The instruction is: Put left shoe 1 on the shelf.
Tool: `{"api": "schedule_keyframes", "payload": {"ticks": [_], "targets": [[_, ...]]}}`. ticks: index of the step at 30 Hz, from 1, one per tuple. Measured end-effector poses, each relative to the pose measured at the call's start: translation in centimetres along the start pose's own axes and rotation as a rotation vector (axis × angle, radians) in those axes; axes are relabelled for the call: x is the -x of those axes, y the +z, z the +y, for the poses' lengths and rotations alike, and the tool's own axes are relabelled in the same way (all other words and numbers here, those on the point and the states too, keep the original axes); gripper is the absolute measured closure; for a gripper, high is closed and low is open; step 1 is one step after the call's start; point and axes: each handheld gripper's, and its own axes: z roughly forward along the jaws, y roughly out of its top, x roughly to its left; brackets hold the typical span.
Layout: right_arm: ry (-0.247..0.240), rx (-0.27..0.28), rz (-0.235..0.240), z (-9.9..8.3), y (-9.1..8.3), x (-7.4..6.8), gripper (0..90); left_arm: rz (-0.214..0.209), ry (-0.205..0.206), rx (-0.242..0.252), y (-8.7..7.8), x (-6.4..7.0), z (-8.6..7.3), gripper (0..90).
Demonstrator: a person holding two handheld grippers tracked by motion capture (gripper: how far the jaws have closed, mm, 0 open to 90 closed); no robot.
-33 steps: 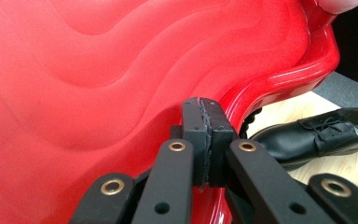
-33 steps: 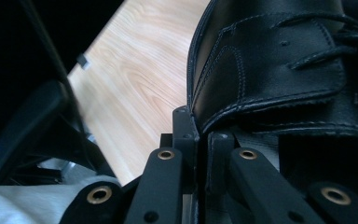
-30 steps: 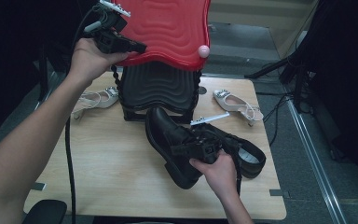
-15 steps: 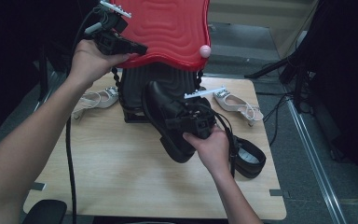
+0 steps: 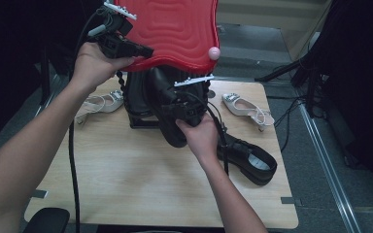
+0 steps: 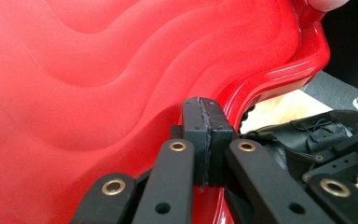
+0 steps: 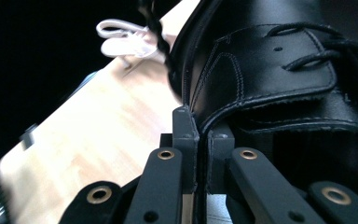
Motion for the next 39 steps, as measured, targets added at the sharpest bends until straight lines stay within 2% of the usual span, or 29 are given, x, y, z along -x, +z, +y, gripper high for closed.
{"api": "schedule_keyframes", "payload": {"ticks": [5,8,12,20,27,28,29,34,36,39], "targets": [[-0.027,0.031,-0.03,0.5,1.6,-0.4,87.0,-0.001,0.0,0.004,0.0,-0.1,0.0,90.0],[-0.038,0.067,-0.058,0.6,2.5,-0.7,87.0,-0.004,-0.007,0.001,0.0,-0.1,-0.1,90.0],[-0.022,0.094,-0.056,1.1,3.7,-0.8,87.0,-0.004,-0.007,-0.001,-0.1,-0.1,-0.1,90.0],[-0.035,0.129,-0.086,2.4,5.4,-1.1,86.8,-0.004,-0.011,-0.003,-0.1,-0.1,-0.1,90.0],[-0.062,0.107,-0.106,2.5,7.1,-1.5,83.1,0.0,-0.005,0.001,-0.1,0.0,-0.2,90.0],[-0.047,0.085,-0.098,2.4,7.5,-1.4,81.8,0.002,-0.011,0.002,-0.1,0.0,-0.2,90.0],[-0.03,0.086,-0.082,2.3,7.7,-1.3,81.1,0.002,-0.01,0.001,-0.1,0.0,-0.2,90.0],[-0.025,0.086,-0.094,2.4,8.1,-2.0,74.4,0.002,0.003,0.002,-0.1,-0.1,-0.2,90.0],[-0.018,0.09,-0.075,2.4,8.0,-1.9,72.5,0.004,0.001,0.005,-0.1,0.0,-0.2,90.0],[-0.025,0.1,-0.07,2.4,7.7,-1.7,68.0,0.007,0.003,0.007,-0.1,0.0,-0.2,90.0]]}}
